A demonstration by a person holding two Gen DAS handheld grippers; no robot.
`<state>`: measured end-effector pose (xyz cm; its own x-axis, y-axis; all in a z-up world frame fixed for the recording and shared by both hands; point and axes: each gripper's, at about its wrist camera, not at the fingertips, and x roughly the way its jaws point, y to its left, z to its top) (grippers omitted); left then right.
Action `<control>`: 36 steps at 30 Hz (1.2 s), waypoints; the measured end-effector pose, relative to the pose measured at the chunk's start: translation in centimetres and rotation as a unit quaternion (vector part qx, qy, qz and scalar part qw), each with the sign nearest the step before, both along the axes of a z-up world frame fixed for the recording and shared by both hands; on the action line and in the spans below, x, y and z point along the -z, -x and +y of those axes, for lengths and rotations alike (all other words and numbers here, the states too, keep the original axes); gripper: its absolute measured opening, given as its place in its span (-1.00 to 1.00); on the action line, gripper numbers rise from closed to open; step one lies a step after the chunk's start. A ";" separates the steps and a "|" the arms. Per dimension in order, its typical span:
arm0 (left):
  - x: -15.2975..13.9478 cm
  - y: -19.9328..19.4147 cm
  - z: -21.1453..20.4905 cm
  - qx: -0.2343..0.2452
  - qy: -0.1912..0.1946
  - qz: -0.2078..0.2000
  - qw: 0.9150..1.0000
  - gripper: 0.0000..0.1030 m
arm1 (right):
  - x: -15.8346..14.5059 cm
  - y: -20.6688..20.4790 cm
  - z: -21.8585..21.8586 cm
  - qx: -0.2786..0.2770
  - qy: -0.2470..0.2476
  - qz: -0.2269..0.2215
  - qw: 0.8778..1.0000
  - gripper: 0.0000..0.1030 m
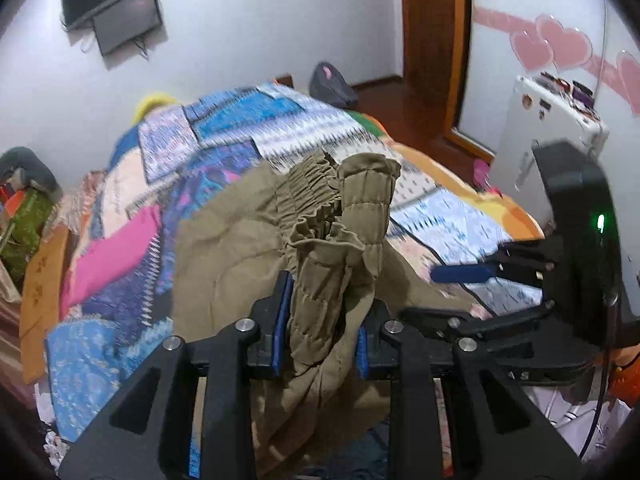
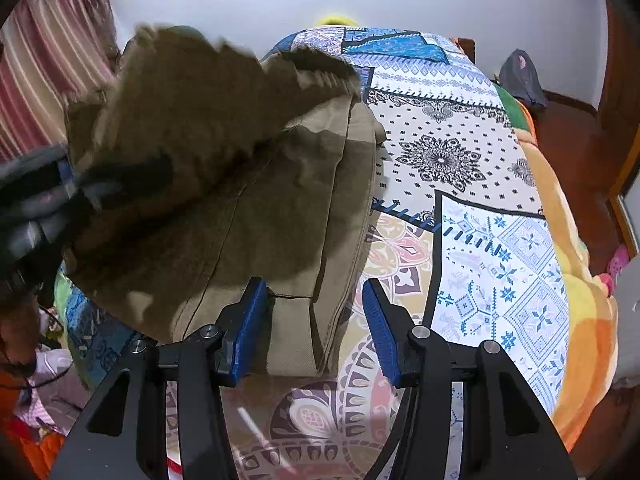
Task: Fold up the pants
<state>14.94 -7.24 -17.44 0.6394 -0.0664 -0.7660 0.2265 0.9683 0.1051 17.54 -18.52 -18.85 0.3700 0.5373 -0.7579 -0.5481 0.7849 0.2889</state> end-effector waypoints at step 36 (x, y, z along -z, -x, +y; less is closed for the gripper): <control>3.7 4.4 11.1 -0.104 0.071 0.041 0.991 0.57 | -1.6 1.4 3.5 -0.014 0.003 -0.063 0.998 -0.07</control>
<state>10.58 3.90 -21.13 0.5864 -0.0498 -0.8085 0.0226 0.9987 -0.0452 16.13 -14.99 -17.26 0.4477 0.5446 -0.7092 -0.6016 0.7703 0.2117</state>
